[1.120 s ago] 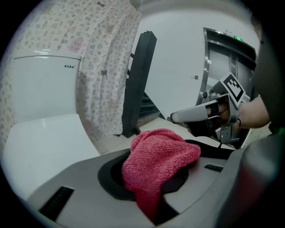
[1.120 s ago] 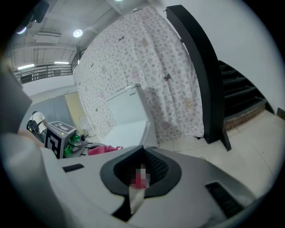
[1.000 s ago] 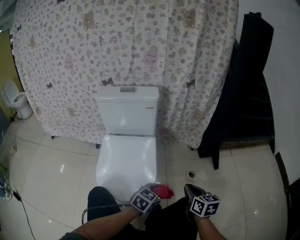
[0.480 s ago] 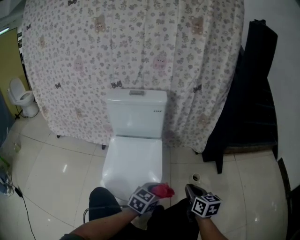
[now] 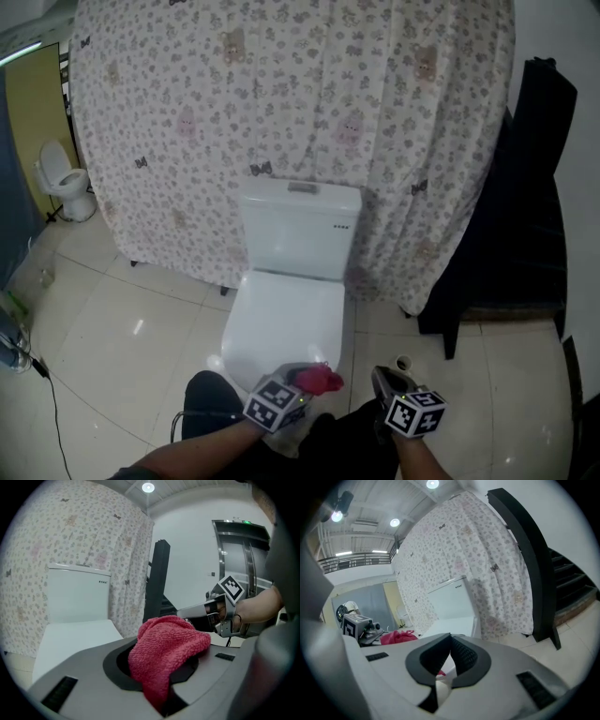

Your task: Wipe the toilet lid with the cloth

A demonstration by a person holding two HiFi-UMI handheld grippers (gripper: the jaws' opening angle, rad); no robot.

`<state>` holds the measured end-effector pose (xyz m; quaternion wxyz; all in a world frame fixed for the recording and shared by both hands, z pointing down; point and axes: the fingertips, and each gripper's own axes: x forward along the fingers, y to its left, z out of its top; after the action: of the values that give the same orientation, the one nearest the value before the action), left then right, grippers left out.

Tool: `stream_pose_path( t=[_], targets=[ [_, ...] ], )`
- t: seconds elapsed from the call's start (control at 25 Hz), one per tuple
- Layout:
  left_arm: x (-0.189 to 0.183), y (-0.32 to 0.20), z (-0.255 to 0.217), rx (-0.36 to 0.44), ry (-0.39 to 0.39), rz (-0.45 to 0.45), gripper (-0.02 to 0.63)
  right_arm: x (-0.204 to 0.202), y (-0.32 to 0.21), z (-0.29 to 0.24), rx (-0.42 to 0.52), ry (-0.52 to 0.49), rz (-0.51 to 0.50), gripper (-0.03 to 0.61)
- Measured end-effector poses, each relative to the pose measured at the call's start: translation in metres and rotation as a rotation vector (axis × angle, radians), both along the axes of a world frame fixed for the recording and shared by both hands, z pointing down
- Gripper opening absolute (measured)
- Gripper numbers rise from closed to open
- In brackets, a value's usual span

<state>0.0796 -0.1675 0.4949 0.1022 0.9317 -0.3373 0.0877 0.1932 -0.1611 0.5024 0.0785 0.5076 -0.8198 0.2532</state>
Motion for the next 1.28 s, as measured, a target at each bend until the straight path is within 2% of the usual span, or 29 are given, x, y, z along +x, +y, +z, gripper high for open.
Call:
stream_pose_path(
  t=[0.32,0.84,1.04,1.28],
  targets=[
    [-0.069,-0.009,-0.019,0.025,0.058,-0.146,0.075,-0.029,-0.004,-0.010,0.026,-0.009,-0.056,0.005],
    [-0.178,-0.001,-0.082,0.182,0.150,-0.311,0.077,-0.064,-0.001,-0.044,0.120,-0.035,-0.136,0.005],
    [-0.204,0.007,-0.096,0.250,0.155,-0.340,0.077,-0.072,0.001,-0.058,0.189,-0.006,-0.147,0.005],
    [-0.226,0.012,-0.103,0.286,0.172,-0.377,0.075,-0.070,-0.002,-0.062,0.208,-0.014,-0.123,0.005]
  ],
)
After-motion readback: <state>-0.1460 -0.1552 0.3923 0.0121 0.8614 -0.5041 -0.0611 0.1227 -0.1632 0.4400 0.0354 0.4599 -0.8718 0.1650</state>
